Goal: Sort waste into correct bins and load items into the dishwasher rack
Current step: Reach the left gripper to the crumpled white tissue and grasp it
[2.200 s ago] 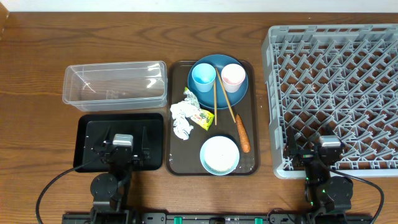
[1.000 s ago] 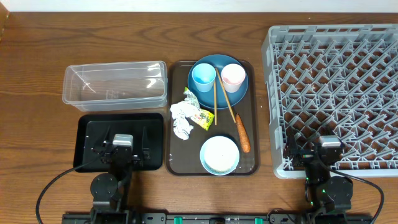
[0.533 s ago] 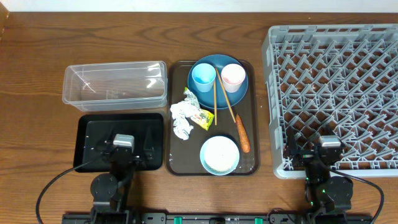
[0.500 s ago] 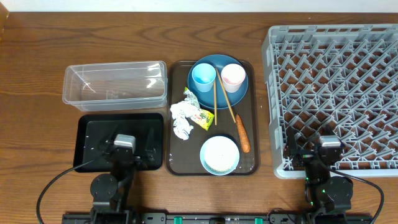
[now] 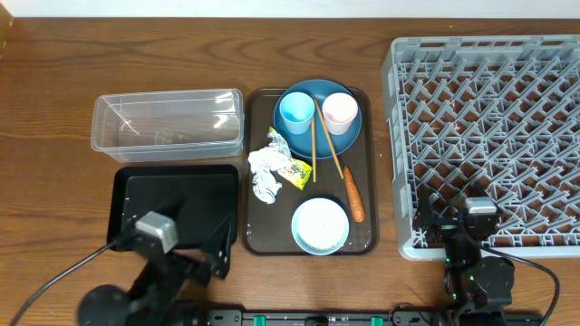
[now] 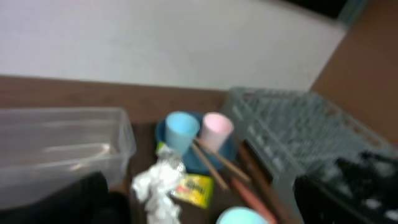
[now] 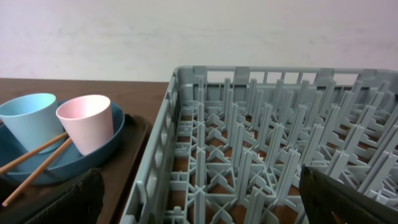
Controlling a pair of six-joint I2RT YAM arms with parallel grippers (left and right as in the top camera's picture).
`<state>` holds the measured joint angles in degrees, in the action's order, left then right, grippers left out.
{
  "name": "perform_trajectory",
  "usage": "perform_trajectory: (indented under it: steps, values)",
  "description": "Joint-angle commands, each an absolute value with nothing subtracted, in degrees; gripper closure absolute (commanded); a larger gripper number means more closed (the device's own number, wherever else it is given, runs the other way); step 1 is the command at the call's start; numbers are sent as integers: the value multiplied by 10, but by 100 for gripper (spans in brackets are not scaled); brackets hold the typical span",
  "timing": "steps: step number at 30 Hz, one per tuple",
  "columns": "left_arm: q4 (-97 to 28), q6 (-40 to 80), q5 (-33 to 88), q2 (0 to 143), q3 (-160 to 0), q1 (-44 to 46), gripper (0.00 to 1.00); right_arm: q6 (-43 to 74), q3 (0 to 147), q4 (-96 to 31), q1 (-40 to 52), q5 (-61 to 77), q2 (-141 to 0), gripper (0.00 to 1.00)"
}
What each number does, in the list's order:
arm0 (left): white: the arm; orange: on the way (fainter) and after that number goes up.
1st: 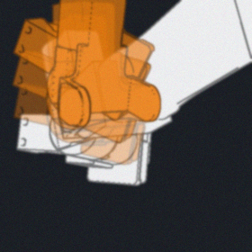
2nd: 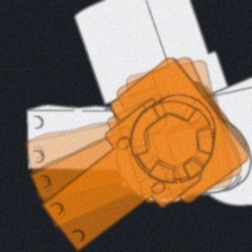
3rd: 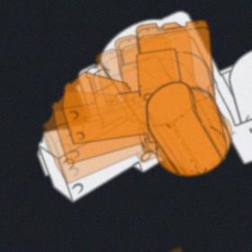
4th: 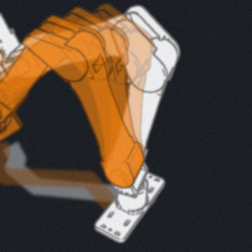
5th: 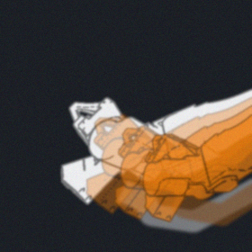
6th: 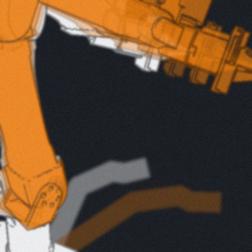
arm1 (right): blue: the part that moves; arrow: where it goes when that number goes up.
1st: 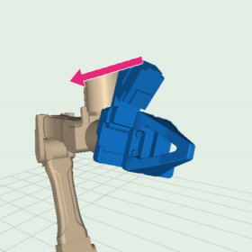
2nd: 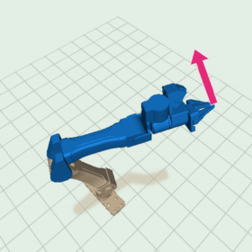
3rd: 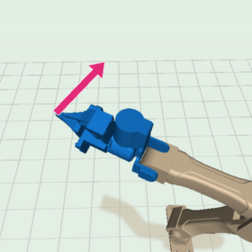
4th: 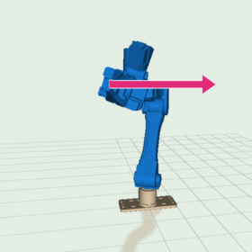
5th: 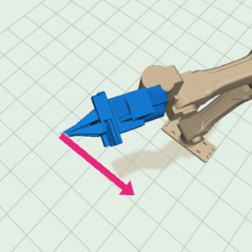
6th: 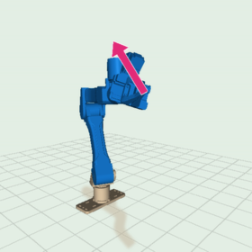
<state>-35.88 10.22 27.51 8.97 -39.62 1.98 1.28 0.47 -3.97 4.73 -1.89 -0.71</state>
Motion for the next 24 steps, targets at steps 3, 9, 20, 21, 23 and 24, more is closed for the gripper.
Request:
perform_trajectory:
  steps: [3, 9, 20, 21, 23, 24]
  values:
    - [-526, 92, 302, 258, -575, 17, 2, 21, 3, -41, 47, -17, -6, 1]
    - [-693, 84, 326, 442, -735, 17, 2, 21, 3, -41, 47, -17, -6, 1]
    - [-705, 115, 364, 587, -717, 17, 2, 21, 3, -41, 47, -17, -6, 1]
    - [-702, 115, 364, 599, -711, 17, 18, 21, 3, -41, 47, -17, -6, 1]
    - [-695, 120, 364, 626, -697, 17, 30, 21, 3, -41, 47, -17, -6, 1]
    - [-692, 127, 361, 637, -689, 17, 32, 21, 3, -41, 47, -17, -6, 1]
